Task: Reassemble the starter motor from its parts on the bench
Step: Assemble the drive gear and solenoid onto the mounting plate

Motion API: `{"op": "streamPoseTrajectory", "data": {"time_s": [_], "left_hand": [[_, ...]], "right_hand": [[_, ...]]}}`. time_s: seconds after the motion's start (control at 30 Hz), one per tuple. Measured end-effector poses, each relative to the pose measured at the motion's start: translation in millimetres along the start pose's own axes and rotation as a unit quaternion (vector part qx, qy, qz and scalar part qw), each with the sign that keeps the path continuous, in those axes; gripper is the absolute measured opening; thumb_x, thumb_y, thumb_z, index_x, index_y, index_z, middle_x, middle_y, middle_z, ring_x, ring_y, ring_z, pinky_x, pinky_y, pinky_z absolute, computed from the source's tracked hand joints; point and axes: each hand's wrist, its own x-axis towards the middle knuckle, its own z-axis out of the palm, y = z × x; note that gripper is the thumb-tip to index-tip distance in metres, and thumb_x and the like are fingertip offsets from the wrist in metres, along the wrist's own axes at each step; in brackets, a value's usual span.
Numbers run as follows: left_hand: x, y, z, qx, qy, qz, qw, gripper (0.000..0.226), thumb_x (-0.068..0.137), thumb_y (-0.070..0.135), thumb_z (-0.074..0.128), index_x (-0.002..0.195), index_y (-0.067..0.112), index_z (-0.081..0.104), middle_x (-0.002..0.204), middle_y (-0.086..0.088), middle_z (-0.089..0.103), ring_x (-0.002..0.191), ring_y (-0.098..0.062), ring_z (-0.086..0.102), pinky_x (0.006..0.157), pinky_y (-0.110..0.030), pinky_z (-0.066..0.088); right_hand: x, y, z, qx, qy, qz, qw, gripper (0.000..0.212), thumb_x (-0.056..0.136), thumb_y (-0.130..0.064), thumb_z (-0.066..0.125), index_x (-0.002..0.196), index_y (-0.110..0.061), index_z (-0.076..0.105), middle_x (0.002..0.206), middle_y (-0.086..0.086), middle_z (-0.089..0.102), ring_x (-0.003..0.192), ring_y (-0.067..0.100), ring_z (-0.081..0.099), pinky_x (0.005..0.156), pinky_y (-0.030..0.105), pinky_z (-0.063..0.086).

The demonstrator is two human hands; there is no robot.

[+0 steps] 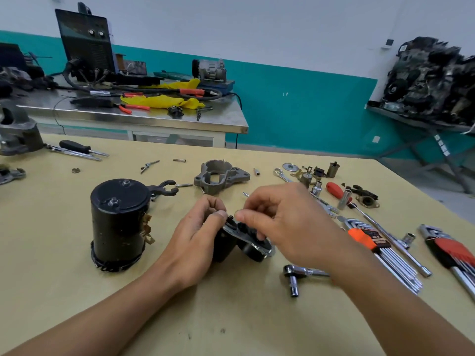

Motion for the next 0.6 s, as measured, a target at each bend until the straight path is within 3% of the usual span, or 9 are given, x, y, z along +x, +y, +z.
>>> {"op": "streamPoseTrajectory", "data": {"time_s": [0.1,0.2,0.3,0.47,0.6], "left_hand": [[0.2,0.3,0.8,0.001,0.002,-0.008,1.000,0.014,0.087,0.040,0.042,0.083,0.032,0.053,0.063,0.015,0.051,0.058,-0.001,0.045,0.051,-0.015,0.038],[0.3,1.0,1.5,-0.006,0.009,-0.028,1.000,0.016,0.085,0.042,0.043,0.084,0.031,0.053,0.064,0.013,0.052,0.060,-0.006,0.046,0.054,-0.023,0.039],[-0.6,2.1,1.8,-0.010,0.014,-0.034,0.999,0.015,0.084,0.042,0.043,0.082,0.031,0.053,0.063,0.014,0.051,0.057,-0.007,0.046,0.048,-0.018,0.037],[-0.5,2.2,1.5,-0.006,0.020,-0.041,0.999,0.014,0.083,0.043,0.044,0.083,0.033,0.054,0.060,0.015,0.051,0.054,-0.005,0.046,0.046,-0.017,0.037],[0.6,1.0,2.1,0.004,0.031,-0.039,0.999,0.015,0.083,0.043,0.044,0.082,0.033,0.055,0.061,0.015,0.052,0.056,-0.005,0.046,0.048,-0.016,0.038]], "right_hand": [[-1.9,-1.2,12.9,-0.067,-0.013,0.005,0.998,0.018,0.092,-0.036,0.068,0.081,-0.022,0.072,0.066,-0.004,0.067,0.059,0.011,0.061,0.058,0.038,0.052],[-1.6,-3.4,18.6,-0.090,-0.008,0.005,0.996,0.022,0.095,-0.038,0.063,0.086,-0.021,0.073,0.067,-0.002,0.067,0.062,0.015,0.061,0.058,0.041,0.050],[-2.9,-4.4,19.2,-0.087,0.000,0.007,0.996,0.024,0.096,-0.039,0.062,0.087,-0.019,0.074,0.069,-0.001,0.068,0.065,0.016,0.061,0.062,0.043,0.051],[-7.8,-0.8,16.5,-0.030,-0.010,0.021,0.999,0.019,0.093,-0.032,0.066,0.088,-0.017,0.076,0.069,0.006,0.070,0.065,0.024,0.062,0.063,0.045,0.051],[-10.2,4.7,19.2,0.092,0.028,0.060,0.994,0.006,0.088,-0.024,0.074,0.084,-0.020,0.078,0.067,0.009,0.071,0.064,0.032,0.066,0.059,0.048,0.056]]}}
